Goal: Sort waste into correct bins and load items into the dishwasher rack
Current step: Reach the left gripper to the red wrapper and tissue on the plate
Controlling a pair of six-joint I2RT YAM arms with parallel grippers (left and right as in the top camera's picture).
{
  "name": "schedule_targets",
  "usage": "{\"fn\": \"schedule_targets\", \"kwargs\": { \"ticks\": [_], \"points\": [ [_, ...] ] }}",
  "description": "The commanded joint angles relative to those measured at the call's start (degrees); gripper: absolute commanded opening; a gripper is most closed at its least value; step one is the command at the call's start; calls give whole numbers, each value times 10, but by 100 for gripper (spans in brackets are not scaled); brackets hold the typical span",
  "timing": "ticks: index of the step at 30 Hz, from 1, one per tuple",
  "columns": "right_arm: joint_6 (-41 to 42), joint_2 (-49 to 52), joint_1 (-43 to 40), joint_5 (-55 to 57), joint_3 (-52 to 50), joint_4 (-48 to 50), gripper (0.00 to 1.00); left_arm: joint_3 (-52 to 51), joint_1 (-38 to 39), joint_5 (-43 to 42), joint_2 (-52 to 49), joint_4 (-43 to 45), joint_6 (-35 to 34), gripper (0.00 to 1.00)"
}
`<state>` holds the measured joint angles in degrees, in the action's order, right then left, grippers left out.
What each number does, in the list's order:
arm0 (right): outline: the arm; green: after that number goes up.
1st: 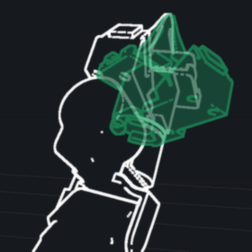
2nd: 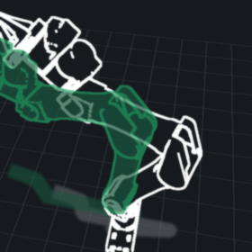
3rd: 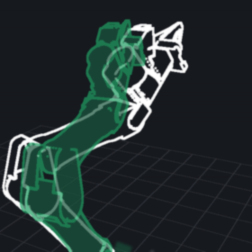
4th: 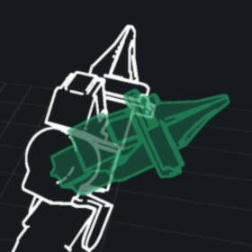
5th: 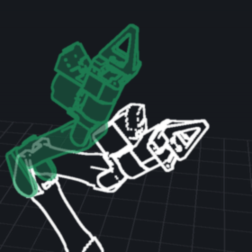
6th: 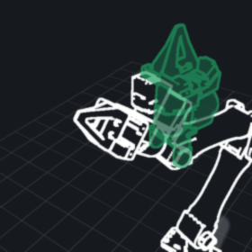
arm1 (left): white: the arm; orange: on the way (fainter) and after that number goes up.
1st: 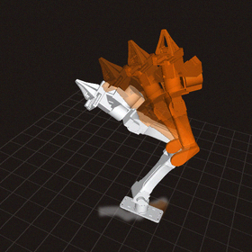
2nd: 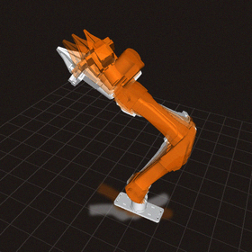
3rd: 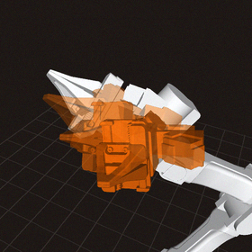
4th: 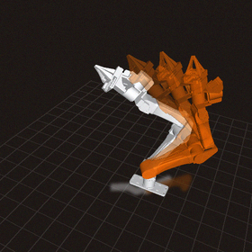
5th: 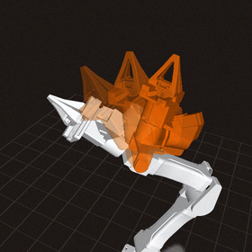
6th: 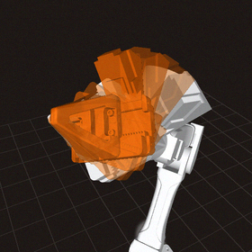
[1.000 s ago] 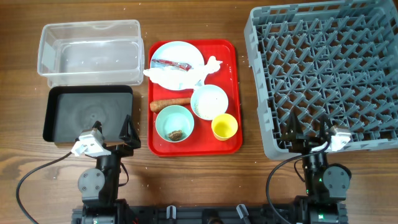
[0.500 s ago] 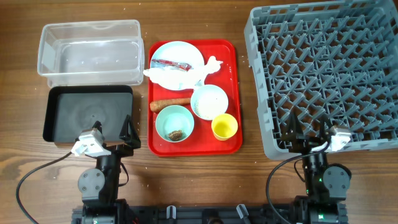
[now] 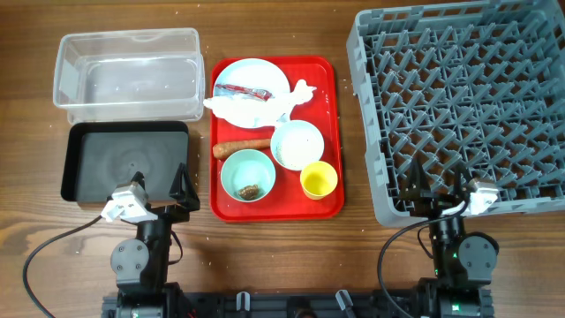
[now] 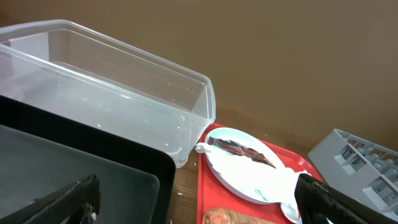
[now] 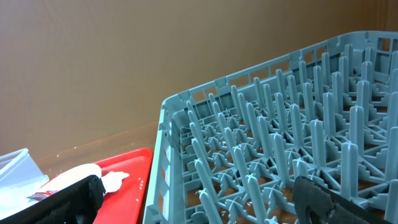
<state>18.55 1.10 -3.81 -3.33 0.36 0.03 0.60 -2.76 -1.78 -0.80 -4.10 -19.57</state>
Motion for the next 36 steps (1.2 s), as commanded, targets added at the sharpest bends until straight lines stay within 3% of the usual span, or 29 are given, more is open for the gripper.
{"fn": "schedule_targets", "kwargs": {
  "ticks": [1,7,12,15,18,23,25,29,36],
  "points": [
    [-4,-5,2,8,0,2,100,-3,-5,-1,3,-2,12,100],
    [4,-5,2,7,0,5,100,-3,-5,-1,3,-2,12,100],
    [111,-5,2,29,0,43,100,-3,-5,-13,3,14,12,100],
    [50,-5,2,-29,0,133,100,23,-5,-25,0,28,12,100],
    [6,11,2,-41,38,145,100,87,-5,-24,-42,-2,12,100],
    [-57,146,2,-85,153,142,100,248,-5,-24,-228,-44,14,100],
    [-72,265,2,-112,264,94,100,362,-5,-24,-351,-124,14,100],
    [-96,436,2,-148,467,-53,100,522,-5,-25,-494,-242,14,100],
    [-111,653,2,-151,737,-312,100,728,7,-29,-692,-405,29,100]
  ]
}}
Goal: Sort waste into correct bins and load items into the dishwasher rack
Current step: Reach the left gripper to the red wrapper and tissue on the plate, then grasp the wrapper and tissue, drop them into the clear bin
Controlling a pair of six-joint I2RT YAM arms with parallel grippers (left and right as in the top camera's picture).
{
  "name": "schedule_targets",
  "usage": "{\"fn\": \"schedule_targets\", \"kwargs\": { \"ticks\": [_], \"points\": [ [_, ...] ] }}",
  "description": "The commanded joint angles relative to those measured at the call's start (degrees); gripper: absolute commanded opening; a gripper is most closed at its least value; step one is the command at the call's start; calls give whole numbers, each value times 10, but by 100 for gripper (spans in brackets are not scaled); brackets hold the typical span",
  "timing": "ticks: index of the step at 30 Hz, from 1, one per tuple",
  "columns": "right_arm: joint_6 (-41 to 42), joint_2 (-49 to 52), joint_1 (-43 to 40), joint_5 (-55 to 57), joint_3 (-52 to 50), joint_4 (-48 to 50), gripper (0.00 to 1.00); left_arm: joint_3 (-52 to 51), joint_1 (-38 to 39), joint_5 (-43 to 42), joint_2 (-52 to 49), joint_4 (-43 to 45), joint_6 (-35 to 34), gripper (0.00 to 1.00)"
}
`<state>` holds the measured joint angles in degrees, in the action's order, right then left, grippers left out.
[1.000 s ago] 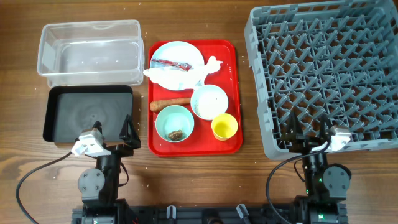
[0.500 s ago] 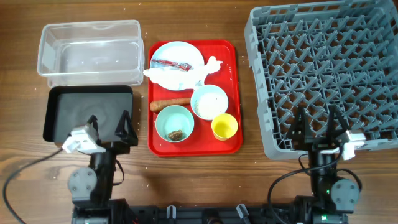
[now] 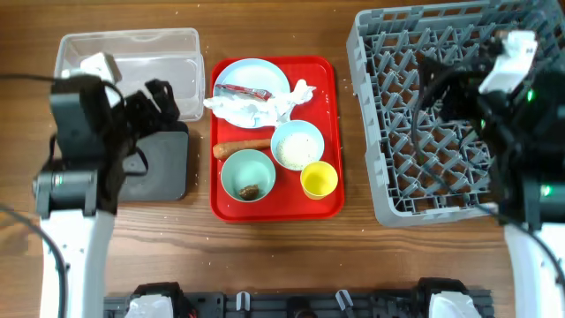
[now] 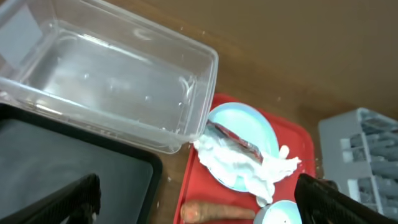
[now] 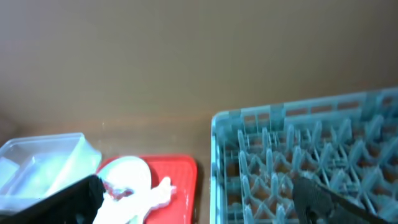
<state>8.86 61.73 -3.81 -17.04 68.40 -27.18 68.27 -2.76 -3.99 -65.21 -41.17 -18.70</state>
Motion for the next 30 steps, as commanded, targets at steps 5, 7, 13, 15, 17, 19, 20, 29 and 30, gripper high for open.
{"fn": "schedule_targets", "kwargs": {
  "ticks": [5,7,13,15,17,19,20,29,30],
  "points": [
    [34,99,2,-30,66,-43,100,66,55,-23,-135,-39,-2,100],
    [33,105,2,-30,66,-42,100,66,63,-50,-173,-34,-29,100],
    [31,105,2,-28,66,-36,100,214,157,6,-262,-41,-139,99],
    [32,105,2,-28,66,-40,100,302,187,71,-323,-78,-191,93],
    [33,105,2,-28,66,-51,100,342,210,124,-384,-80,-281,83],
    [32,106,2,-28,66,-67,100,343,227,158,-436,-77,-359,86],
    [31,106,2,-28,66,-73,100,343,234,158,-464,-77,-380,92],
    [32,129,2,-28,66,-98,100,342,248,154,-603,-74,-418,93],
    [33,134,2,-28,66,-98,100,341,248,151,-612,-75,-418,88]
  ]
}}
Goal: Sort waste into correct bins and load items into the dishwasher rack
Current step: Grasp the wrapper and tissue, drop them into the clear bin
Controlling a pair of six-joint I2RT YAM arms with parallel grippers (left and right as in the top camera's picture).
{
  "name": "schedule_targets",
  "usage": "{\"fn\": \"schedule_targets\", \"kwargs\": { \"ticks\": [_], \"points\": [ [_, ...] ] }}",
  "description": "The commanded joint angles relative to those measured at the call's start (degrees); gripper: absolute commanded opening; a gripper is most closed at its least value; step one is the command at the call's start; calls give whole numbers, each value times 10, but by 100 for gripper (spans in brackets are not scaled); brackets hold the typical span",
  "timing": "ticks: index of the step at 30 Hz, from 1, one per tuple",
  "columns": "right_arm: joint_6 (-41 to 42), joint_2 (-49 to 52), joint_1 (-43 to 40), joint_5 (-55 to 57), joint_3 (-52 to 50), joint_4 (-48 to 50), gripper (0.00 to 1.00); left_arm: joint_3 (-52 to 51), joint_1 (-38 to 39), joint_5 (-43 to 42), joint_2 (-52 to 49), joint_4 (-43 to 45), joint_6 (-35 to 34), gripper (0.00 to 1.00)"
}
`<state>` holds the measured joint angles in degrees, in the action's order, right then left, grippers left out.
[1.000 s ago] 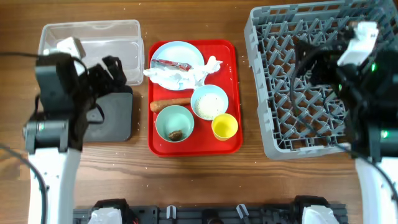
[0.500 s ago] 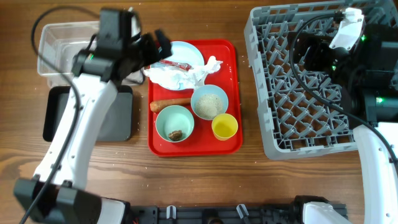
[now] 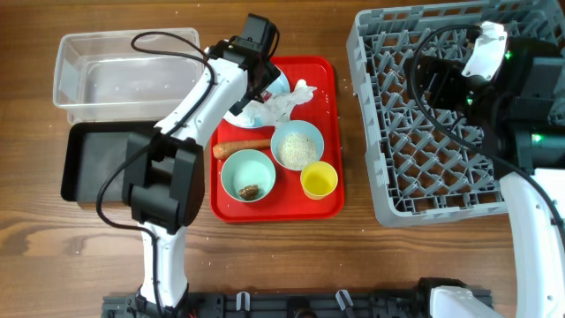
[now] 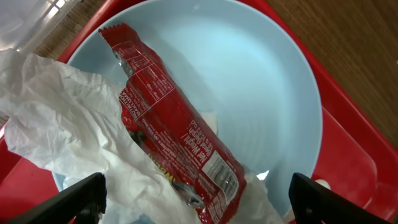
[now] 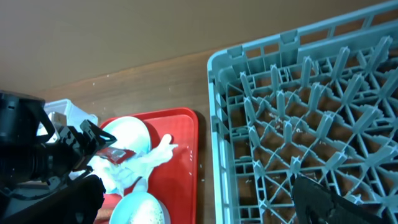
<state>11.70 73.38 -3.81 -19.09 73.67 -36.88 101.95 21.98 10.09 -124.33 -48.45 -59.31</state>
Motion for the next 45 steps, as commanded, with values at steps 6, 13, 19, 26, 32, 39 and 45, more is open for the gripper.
{"fn": "schedule_targets", "kwargs": {
  "ticks": [6,13,19,26,32,39,45],
  "points": [
    [4,29,2,-7,13,-3,100,4,0,-12,-59,-9,-12,62],
    [3,29,2,-7,13,-14,100,4,1,-13,-68,-35,-5,4],
    [3,29,2,-7,13,-13,100,54,-3,-38,19,-41,76,4],
    [4,29,2,-7,13,-12,100,54,-58,-18,172,-55,142,4],
    [4,29,2,-7,13,-9,100,52,-210,22,182,-73,141,4],
    [4,31,2,-7,13,-13,100,52,-303,20,99,-70,141,4],
    [20,59,2,-5,12,-14,100,52,-312,29,57,-46,141,90]
  ]
}}
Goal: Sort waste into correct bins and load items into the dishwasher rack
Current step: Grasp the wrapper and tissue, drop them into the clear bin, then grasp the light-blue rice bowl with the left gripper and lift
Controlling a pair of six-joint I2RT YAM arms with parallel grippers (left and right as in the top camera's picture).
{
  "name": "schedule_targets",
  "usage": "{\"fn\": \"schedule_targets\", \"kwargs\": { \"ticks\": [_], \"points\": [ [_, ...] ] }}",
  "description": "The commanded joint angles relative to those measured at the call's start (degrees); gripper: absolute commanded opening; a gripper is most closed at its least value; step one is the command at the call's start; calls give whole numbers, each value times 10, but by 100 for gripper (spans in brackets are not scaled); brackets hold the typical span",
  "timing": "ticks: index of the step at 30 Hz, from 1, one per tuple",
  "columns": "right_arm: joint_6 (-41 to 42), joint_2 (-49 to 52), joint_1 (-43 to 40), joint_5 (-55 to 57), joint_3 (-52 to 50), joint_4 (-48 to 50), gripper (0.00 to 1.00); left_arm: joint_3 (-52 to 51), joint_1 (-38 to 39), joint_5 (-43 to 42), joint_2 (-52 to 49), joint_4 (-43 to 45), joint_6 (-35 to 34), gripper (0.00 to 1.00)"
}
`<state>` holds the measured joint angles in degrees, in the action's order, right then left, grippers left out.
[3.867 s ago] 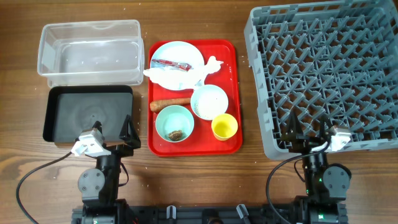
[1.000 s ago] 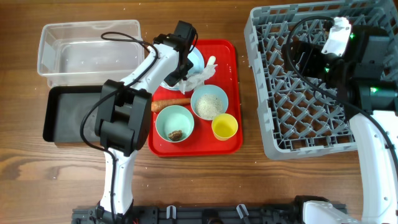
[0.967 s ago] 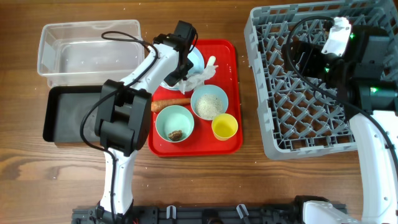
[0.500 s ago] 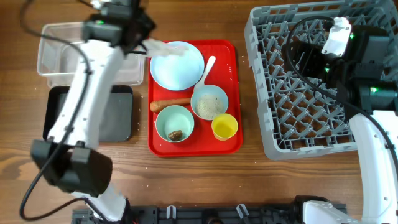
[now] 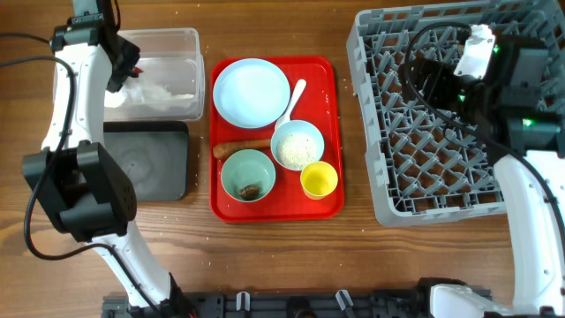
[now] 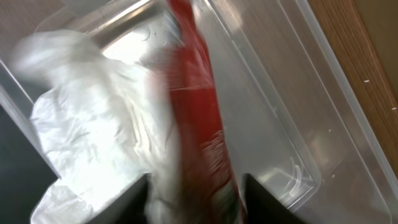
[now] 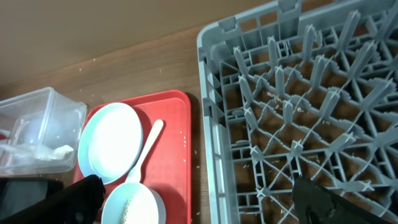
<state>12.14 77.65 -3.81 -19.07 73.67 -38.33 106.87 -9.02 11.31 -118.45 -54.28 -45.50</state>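
Observation:
My left gripper (image 5: 122, 69) hangs over the clear plastic bin (image 5: 132, 37), shut on a blurred red wrapper (image 6: 202, 124) with white tissue bunched beside it. More tissue (image 5: 159, 88) lies in that bin. On the red tray (image 5: 334, 132) are a bare blue plate (image 5: 252, 93), a white spoon (image 5: 294, 95), a bowl of rice (image 5: 297, 145), a green bowl with scraps (image 5: 247, 174), a yellow cup (image 5: 319, 180) and a carrot (image 5: 240, 147). My right gripper (image 7: 196, 199) is open above the left part of the grey dishwasher rack (image 5: 424, 159), holding nothing.
A black bin (image 5: 146, 163) sits in front of the clear bin, left of the tray. The rack (image 7: 298, 112) fills the right side of the table, its pegs pointing up. Bare wooden tabletop lies along the front edge.
My left gripper was open over the plate with the wrapper and tissue lying on it. Now it is over the clear bin, shut on the wrapper; the plate is bare. The right gripper barely shifted.
Both arms sat folded at the table's front edge, grippers open. Then the left was up over the bins and the right over the rack. The left then stood open over the plate's wrapper and tissue, and now holds the wrapper above the clear bin, tissue inside.

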Motion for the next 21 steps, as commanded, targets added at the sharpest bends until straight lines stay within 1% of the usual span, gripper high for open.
{"fn": "schedule_targets", "kwargs": {
  "ticks": [1,2,3,4,5,6,7,9,10,13,18,21],
  "points": [
    [16,20,2,-5,12,1,100,3,-2,12,-2,25,3,100],
    [15,22,2,-5,12,1,100,7,-2,2,1,29,3,100],
    [15,23,2,-5,12,1,100,19,-2,-23,6,28,34,100],
    [14,24,2,-5,12,2,100,39,0,-53,14,22,87,99],
    [14,24,2,-5,12,2,100,51,3,-54,20,10,103,99],
    [14,24,2,-5,12,2,100,74,10,-54,32,-12,148,100],
    [14,24,2,-5,12,2,100,83,13,-54,38,-22,163,100],
    [14,24,2,-5,12,2,100,88,13,-86,49,-37,175,100],
    [13,24,2,-5,12,3,100,88,20,-120,57,-44,198,99],
    [-10,24,2,-6,12,6,100,88,56,-119,78,-71,198,100],
    [-33,24,2,-16,12,7,100,87,166,-118,95,-163,211,100],
    [-45,24,2,-16,12,17,100,84,230,-119,95,-214,276,99]
  ]
}}
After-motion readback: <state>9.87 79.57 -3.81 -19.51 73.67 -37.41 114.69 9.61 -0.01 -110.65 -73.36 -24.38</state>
